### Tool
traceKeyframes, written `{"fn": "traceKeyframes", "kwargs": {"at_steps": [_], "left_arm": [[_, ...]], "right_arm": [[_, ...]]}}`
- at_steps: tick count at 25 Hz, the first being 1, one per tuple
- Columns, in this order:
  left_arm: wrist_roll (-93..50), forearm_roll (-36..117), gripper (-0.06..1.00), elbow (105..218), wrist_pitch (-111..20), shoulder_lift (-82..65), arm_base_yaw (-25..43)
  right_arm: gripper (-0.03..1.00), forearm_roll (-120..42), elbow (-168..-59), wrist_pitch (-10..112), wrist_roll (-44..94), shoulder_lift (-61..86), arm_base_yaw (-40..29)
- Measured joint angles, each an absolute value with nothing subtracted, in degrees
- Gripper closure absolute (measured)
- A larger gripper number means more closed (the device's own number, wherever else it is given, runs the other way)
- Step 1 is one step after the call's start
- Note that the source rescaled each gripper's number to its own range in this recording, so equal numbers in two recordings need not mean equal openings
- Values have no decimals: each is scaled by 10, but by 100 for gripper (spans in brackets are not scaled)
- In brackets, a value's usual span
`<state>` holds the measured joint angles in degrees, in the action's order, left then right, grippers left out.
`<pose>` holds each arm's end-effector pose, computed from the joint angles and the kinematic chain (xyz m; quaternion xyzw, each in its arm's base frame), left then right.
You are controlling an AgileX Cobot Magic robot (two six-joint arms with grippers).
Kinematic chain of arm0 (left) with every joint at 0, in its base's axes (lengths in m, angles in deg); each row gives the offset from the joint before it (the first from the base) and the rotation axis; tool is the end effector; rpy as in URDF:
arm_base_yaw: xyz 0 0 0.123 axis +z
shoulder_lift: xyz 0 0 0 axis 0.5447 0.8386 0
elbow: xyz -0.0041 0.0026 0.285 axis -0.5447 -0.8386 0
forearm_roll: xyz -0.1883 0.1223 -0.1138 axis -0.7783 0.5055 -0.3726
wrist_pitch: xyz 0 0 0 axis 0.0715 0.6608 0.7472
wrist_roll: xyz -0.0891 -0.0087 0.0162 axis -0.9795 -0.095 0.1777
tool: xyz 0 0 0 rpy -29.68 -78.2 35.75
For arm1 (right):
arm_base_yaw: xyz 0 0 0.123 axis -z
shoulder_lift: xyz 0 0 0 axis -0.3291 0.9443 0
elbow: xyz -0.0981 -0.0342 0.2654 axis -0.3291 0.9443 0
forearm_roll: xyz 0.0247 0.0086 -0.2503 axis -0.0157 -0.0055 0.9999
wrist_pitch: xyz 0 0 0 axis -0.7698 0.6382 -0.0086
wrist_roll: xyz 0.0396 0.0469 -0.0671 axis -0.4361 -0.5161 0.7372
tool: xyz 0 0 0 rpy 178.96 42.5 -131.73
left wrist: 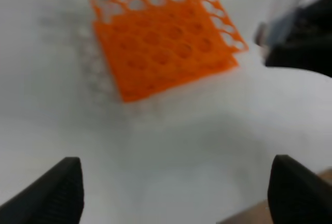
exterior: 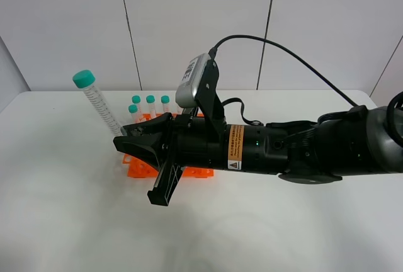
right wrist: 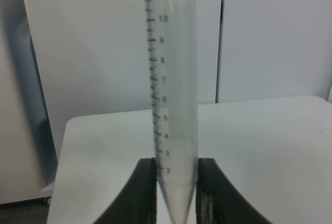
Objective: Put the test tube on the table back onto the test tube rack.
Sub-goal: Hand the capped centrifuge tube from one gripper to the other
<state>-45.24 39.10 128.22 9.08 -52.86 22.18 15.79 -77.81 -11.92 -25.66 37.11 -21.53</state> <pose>0.0602 -0.0314 0.3583 0.1510 0.8698 -0.1291 0.4516 0.2178 0.2582 0.2175 -0.4645 0.5685 0.4146 0.5377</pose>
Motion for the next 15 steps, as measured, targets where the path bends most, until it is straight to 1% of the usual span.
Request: {"fn": "traceKeyframes", "kwargs": {"at_steps": [3, 5, 10, 15], "left_arm": [[-448, 391, -2, 1282, 75, -506, 176], [-446, 391, -2, 1282, 45, -488, 161], [-413, 371, -2, 1302, -9, -431, 157], [-360, 313, -2, 1338, -33, -379, 157]], "right_arm": [[97, 158, -778, -119, -257, 371, -215], [97, 158, -778, -119, -257, 371, -215], [97, 160, -778, -119, -260, 371, -215], [97, 160, -778, -119, -261, 371, -215]]}}
